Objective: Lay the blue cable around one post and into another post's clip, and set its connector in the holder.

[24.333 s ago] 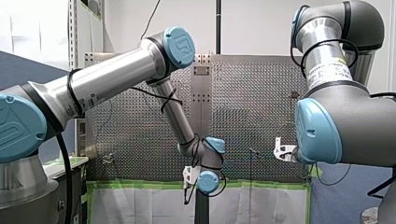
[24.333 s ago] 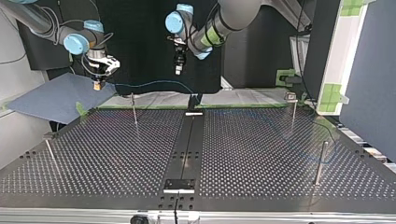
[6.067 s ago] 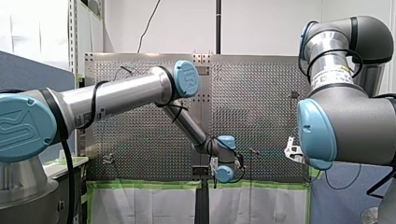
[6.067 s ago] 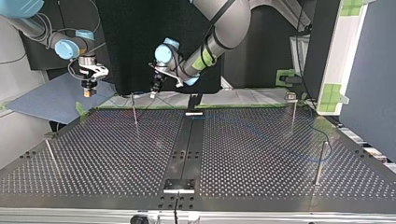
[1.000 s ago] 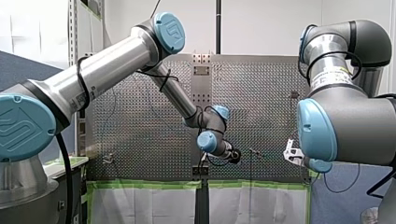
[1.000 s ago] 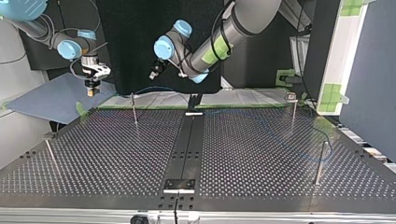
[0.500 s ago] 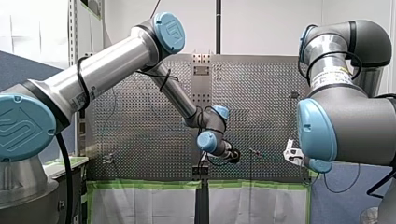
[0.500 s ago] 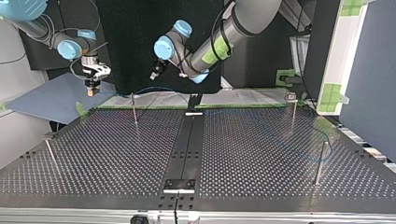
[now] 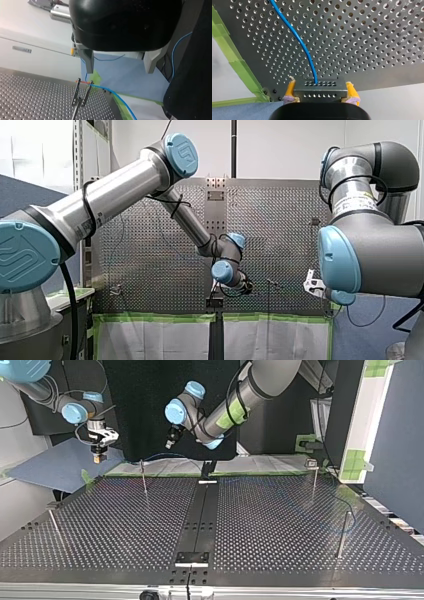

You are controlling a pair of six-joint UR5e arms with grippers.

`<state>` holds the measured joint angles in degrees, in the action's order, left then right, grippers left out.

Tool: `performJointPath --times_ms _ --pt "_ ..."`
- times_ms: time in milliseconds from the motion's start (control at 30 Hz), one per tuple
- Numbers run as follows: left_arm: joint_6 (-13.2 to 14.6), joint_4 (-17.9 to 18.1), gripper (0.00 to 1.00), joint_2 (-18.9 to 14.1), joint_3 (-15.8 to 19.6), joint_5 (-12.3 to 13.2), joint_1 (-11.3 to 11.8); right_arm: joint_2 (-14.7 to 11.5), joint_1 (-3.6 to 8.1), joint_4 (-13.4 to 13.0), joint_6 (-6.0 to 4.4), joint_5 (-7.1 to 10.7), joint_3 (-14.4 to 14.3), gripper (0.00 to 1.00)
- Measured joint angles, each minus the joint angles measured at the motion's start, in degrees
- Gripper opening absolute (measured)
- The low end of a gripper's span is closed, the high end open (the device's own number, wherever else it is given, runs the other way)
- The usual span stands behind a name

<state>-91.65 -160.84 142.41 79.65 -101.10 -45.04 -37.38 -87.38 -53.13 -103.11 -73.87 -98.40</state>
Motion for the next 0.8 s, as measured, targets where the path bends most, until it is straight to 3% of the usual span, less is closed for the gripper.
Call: performJointPath --times_ms 800 --pt "0.4 -0.2 1.00 -0.1 0.0 -1.3 0.3 0.0 0.03 0.2 0.00 0.02 0.0 0.05"
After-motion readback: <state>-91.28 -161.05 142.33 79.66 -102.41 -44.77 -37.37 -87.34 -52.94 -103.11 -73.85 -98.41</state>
